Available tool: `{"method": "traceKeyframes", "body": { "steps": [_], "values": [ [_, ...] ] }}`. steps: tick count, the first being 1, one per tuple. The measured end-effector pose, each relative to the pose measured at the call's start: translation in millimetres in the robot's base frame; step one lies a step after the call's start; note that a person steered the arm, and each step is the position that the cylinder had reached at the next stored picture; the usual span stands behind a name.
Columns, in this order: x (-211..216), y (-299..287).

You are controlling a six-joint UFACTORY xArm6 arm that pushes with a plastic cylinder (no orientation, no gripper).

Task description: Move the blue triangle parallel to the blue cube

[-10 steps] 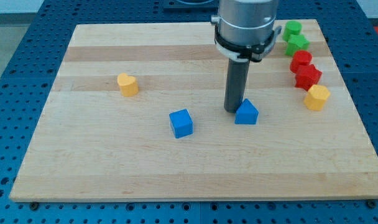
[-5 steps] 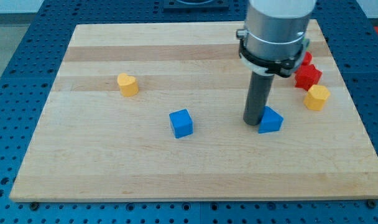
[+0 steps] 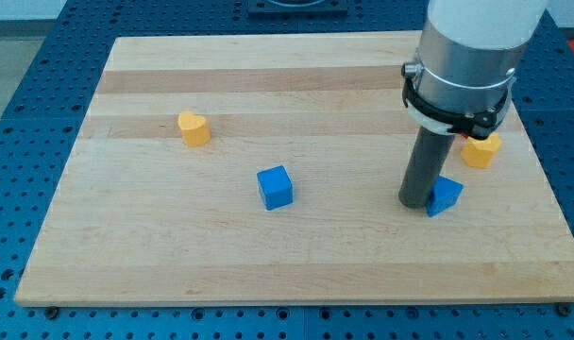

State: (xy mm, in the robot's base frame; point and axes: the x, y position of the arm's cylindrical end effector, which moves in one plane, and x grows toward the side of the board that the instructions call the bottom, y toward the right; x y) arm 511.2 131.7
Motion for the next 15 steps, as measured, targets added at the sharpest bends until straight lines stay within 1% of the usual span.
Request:
{"method": "traceKeyframes", "body": {
  "steps": [2, 4, 5, 9, 12, 15],
  "values": [
    [5.0, 20.8],
    [20.5, 25.7],
    [20.2, 29.6],
    [-6.9, 54.5],
    [-8.4, 57.8],
    [-15.5, 77.1]
  ]
}}
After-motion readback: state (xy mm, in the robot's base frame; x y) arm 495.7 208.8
